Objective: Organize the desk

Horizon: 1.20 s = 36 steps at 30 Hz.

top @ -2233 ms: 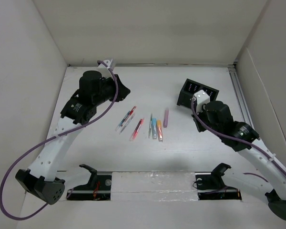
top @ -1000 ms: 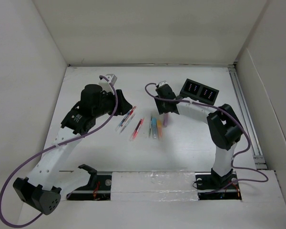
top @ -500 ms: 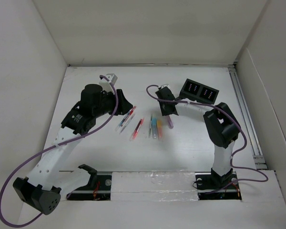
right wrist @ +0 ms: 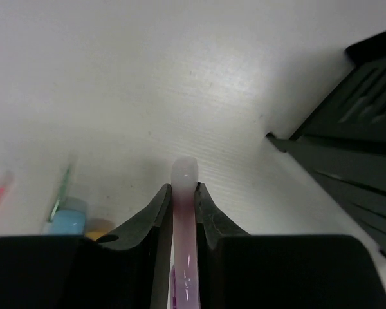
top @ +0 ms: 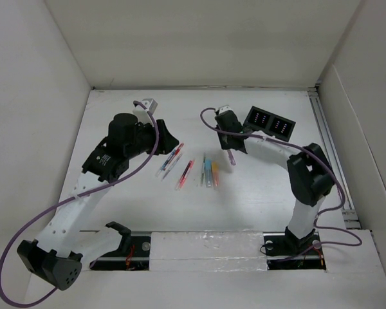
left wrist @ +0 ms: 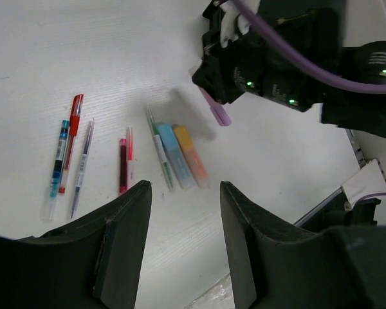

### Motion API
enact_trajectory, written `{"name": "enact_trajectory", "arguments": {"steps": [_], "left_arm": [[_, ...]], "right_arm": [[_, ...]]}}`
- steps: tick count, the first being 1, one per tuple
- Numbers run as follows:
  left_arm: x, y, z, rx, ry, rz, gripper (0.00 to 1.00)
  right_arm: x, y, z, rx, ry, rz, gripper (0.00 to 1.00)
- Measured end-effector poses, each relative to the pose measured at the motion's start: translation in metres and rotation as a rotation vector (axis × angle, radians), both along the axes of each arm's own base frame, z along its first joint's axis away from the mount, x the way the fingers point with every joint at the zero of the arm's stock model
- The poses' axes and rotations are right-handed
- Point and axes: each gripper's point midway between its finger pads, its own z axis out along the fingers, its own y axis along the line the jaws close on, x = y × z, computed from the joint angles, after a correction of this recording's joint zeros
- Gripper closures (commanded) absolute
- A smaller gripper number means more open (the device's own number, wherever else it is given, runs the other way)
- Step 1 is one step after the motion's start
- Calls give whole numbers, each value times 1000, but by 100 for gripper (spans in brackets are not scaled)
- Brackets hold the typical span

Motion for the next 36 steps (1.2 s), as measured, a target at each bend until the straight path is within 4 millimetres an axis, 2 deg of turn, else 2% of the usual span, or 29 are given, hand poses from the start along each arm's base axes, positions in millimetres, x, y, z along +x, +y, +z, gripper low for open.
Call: {"name": "enact_trajectory", "arguments": {"steps": [3,4,5,6,8,10,13,16,20,23,27,32,34,36], "left_arm": [[-1,0,2,-8,-3,5,57],[-1,0,4,-12,-6,6,57],[-1,0,5,-18,-10,7,57],[-1,0,7,-24,-14,9,57],[-2,0,10,-33,-19,11,57],[-3,1,13,-41,-25,15,57],[-5,3,17,-49,-34,23,57],[-6,5,20,-54,-45,30,57],[-6,6,20,-52,-42,39,57],[-5,7,18,-48,-36,47,57],[-5,9,17,-44,-30,58,57],[-5,9,16,-46,-25,67,57],[-5,9,16,-46,-25,69,57],[-4,10,16,-45,-25,72,56]], "right_arm": [[6,0,59,50,-119,34,100],[15,-3,108,102,-223,40,100],[16,-4,111,105,-231,40,100],[25,-10,138,136,-298,39,100],[43,-32,189,193,-432,17,100],[61,-62,228,225,-551,-23,100],[85,-101,255,244,-669,-52,100],[107,-117,252,263,-718,-24,100],[126,-111,218,303,-702,60,100],[132,-106,192,325,-670,105,100],[128,-108,170,339,-656,122,100],[116,-111,141,341,-629,117,83],[110,-113,129,341,-605,110,61],[103,-115,124,344,-590,102,46]]}}
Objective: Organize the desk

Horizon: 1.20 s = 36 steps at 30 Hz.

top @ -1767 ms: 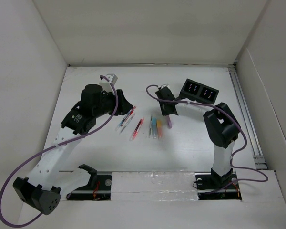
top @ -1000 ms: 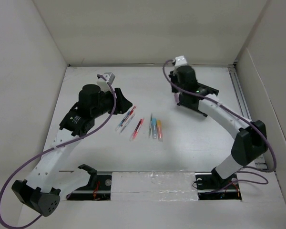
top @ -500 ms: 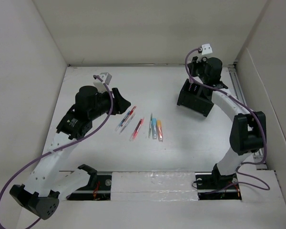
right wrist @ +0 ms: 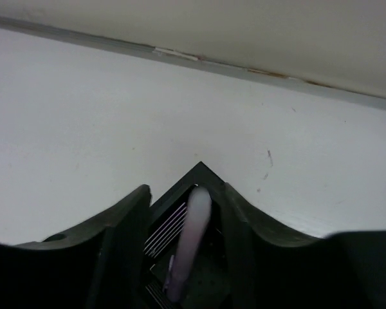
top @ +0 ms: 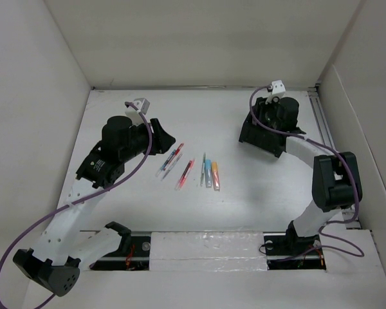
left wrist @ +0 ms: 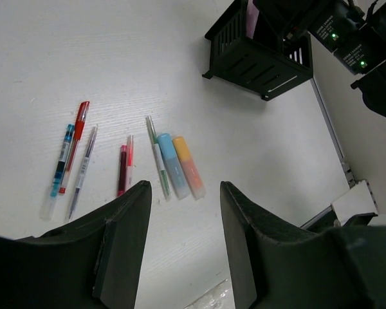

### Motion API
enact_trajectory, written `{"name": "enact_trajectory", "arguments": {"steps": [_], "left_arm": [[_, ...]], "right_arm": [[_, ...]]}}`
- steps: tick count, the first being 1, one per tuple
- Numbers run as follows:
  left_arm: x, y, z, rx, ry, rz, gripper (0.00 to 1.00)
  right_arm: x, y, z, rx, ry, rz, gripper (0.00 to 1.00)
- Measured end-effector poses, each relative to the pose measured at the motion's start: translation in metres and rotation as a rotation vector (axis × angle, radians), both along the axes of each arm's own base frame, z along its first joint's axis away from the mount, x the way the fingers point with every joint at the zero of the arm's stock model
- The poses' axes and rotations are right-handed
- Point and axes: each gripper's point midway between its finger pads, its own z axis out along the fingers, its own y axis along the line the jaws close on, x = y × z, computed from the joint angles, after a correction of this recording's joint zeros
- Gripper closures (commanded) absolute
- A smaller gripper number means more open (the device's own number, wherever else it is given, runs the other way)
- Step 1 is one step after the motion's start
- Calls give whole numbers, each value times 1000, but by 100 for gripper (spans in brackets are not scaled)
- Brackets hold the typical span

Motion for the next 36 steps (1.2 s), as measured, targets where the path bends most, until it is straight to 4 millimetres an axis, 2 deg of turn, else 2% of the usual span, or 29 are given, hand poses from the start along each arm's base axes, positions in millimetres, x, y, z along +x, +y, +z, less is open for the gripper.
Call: {"name": "enact_trajectory", "arguments": {"steps": [1,3,5,6,8,9,11,13,15,16,17,19,20,23,25,31,36], "left_arm": [[0,0,0,1,0,1,56],[0,1,0,2,0,3,56],[1,1,0,3,-1,6,56],[1,1,0,4,-2,7,56],[2,2,1,4,-4,10,56],[2,2,2,4,-7,13,56],[4,2,6,2,-17,19,56],[5,3,10,0,-27,28,56],[7,5,12,1,-33,38,56],[7,5,12,2,-34,41,56],[7,6,12,3,-34,44,56],[7,6,12,2,-34,49,56],[7,6,12,2,-34,50,56],[6,7,14,-5,-38,53,56],[5,7,17,-11,-43,52,56],[3,7,21,-22,-54,49,55],[0,7,21,-28,-62,43,55]], "right_arm": [[-3,-1,2,0,-2,-2,37],[-9,-3,14,2,-26,-5,34],[-16,-3,39,1,-75,-3,34],[-21,-3,55,-2,-105,-3,55],[-37,0,89,-17,-169,3,82],[-47,6,106,-21,-201,12,100],[-71,26,133,-21,-250,53,100],[-98,55,142,-21,-264,118,100],[-128,89,124,-36,-216,214,99],[-140,104,109,-47,-175,252,92],[-150,113,89,-65,-120,281,72],[-169,127,42,-116,9,328,49],[-180,131,17,-151,79,351,45],[-203,132,-41,-231,247,390,44],[-209,132,-64,-264,320,400,44],[-216,146,-113,-341,440,432,44],[-212,156,-141,-367,508,437,44]]}}
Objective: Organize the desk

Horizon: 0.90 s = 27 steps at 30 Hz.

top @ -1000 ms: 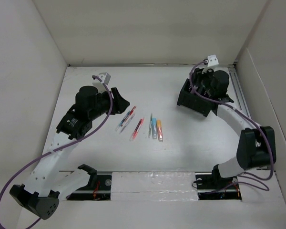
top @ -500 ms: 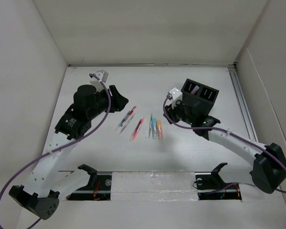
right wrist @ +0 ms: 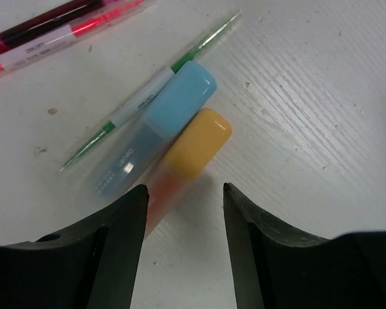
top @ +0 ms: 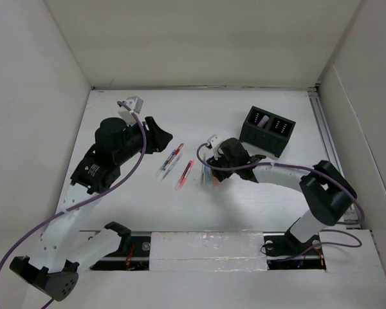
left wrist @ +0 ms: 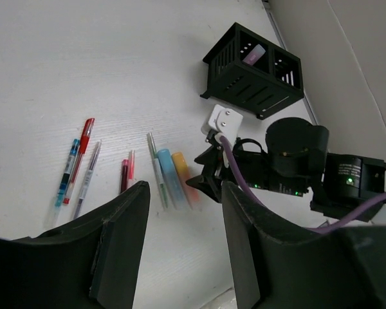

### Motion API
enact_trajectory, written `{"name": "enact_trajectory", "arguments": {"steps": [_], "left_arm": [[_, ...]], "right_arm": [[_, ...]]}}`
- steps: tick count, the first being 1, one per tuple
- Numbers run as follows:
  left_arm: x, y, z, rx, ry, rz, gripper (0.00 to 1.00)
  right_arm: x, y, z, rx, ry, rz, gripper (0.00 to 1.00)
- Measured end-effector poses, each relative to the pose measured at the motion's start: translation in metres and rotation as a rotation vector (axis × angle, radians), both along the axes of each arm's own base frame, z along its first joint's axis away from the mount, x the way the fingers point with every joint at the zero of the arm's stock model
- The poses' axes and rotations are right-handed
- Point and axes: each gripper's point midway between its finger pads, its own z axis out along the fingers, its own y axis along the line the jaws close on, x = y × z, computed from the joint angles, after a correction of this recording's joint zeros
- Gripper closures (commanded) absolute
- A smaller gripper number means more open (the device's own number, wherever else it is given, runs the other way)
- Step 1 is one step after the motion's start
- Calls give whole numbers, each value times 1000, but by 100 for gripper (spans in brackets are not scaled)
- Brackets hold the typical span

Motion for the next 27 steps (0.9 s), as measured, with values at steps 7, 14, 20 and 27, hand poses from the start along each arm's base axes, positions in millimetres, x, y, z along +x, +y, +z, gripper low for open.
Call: {"name": "enact_trajectory", "arguments": {"steps": [7,14,20,27], "left_arm": [[-6,3,0,-5,-11,-1,54],[-7,4,1,-3,-18,-3,54],[-7,4,1,5,-23,-6,54],[-4,2,-2,12,-18,-7,54]], "right_arm": [[9,8,-13,19,22,-32,45],[27,5,-19,16,14,-95,56],[32,-1,-24,16,27,-147,100],[41,-12,0,20,-28,-185,100]]}}
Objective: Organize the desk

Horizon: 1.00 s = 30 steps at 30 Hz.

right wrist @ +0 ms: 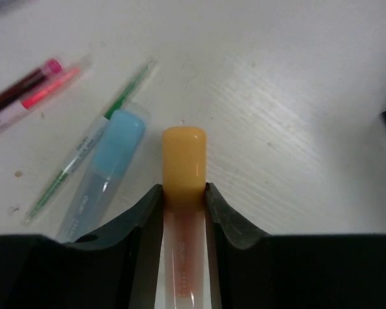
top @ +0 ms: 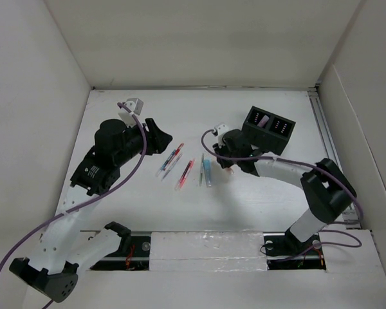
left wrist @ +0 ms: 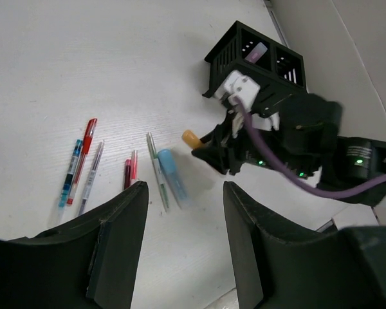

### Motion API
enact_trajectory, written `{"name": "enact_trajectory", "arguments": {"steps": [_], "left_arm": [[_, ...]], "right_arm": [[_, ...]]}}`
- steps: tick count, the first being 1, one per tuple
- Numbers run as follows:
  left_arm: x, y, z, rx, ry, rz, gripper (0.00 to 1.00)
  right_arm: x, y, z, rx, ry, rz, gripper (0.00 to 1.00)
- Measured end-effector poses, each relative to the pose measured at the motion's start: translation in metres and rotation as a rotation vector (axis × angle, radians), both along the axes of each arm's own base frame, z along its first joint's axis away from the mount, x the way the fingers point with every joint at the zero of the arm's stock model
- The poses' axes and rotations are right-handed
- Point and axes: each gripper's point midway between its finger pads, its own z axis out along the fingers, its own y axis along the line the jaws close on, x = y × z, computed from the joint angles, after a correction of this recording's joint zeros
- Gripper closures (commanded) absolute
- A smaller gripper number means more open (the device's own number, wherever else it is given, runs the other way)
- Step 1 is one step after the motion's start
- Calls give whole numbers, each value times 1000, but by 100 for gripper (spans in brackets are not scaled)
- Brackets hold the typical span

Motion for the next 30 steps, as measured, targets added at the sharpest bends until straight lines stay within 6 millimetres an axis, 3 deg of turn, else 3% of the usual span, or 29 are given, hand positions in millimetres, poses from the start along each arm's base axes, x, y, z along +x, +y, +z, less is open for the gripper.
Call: {"name": "enact_trajectory", "arguments": {"steps": [2,6,8,10,12,15,19,23,27,30], "left_arm": [[1,0,-1,1,2,0,54],[3,-3,-2,1,6,-4,54],[4,-4,-1,-3,2,-7,54],[5,-4,0,-8,-5,-9,54],[6,-5,1,-11,-10,-10,54],[7,-6,-1,-10,-8,-10,54],[11,-7,-4,-6,-1,-7,54],[14,-7,-7,0,8,0,54],[15,-8,-6,-3,6,3,54],[16,-8,-6,-5,5,3,53]], "right_arm": [[8,-3,31,30,-64,-5,100],[54,-23,136,145,-302,-74,100],[81,-49,193,196,-451,-139,100],[104,-84,236,224,-582,-214,100],[124,-112,258,243,-660,-256,100],[156,-145,258,256,-702,-293,100],[188,-161,209,277,-624,-292,100],[195,-158,172,330,-534,-275,100],[192,-155,171,367,-541,-254,100],[191,-153,171,379,-555,-242,90]]}}
